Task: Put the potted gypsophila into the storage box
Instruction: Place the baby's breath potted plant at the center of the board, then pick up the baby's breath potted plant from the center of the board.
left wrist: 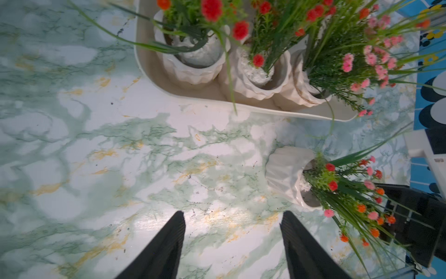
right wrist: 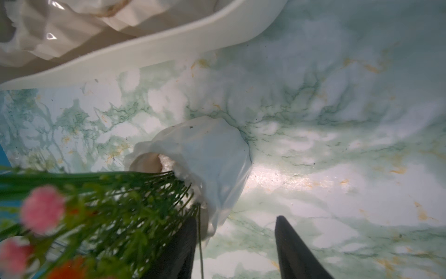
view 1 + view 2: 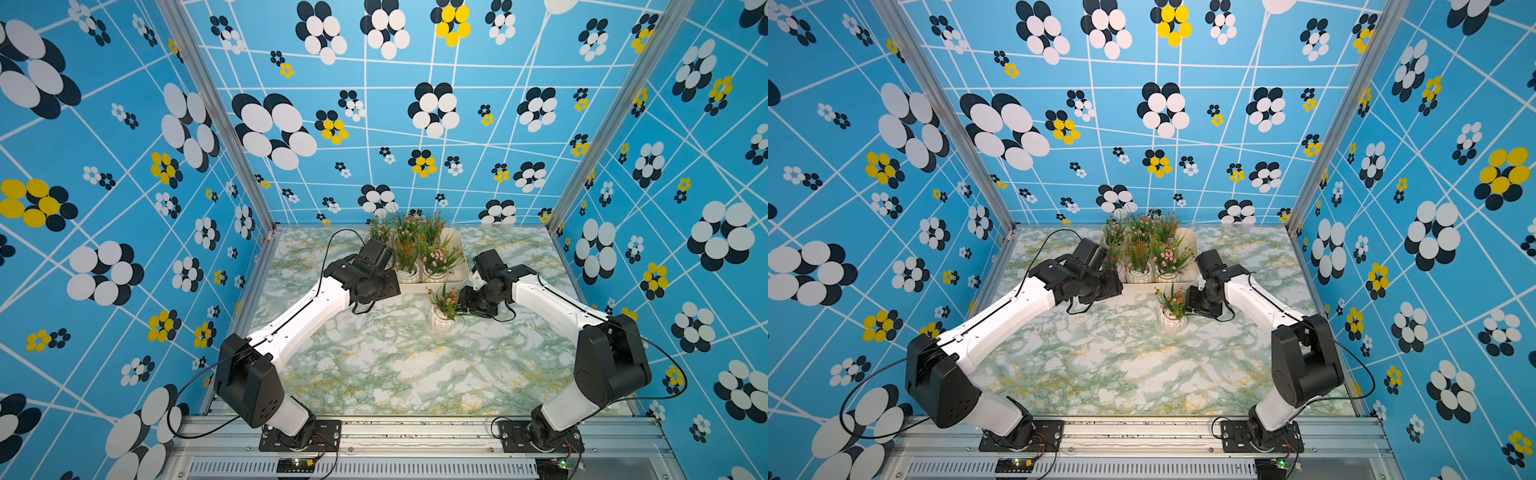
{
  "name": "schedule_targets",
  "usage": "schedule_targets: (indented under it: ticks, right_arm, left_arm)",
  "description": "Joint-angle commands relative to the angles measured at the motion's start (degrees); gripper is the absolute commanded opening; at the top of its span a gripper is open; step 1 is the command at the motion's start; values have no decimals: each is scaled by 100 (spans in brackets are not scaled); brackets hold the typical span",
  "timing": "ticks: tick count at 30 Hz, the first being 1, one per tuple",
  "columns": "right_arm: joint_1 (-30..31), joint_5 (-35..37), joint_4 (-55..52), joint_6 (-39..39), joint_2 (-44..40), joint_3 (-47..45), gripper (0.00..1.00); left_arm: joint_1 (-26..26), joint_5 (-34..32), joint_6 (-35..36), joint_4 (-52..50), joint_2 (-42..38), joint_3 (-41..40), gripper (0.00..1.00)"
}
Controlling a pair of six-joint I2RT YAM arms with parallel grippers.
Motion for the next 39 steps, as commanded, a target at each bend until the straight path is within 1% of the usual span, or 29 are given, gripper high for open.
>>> schedule_targets:
  ticks: [1,9,16,18,23,27,35,39]
  right_arm:
    - [145,261,12,147,154,197,52]
    - [465,704,-91,256,488,480,44]
    - [656,1041,-208,330,659,705,32]
    - [683,1080,-208,352,653,719,26]
    - [745,1253,-236,389,587,701,15]
    - [759,1364,-187,396,414,612,1]
    - [758,1361,-268,352,426,634,0]
    - [758,1347,-524,270,398,811,0]
  left_arm:
    - [161,45,115,6,-252,-285,67]
    - [526,294,157,237,-588,-909,67]
    - [964,515,314,324,-885,-1311,67]
    - [1081,591,348,354,-953,-1409,67]
    - [1254,759,373,478,-1016,-1656,67]
    - [1303,862,369,623,-1034,-1803,67]
    - [1326,982,331,761,-1013,-1963,67]
    - [1349,996,366,756,-1008,-1981,67]
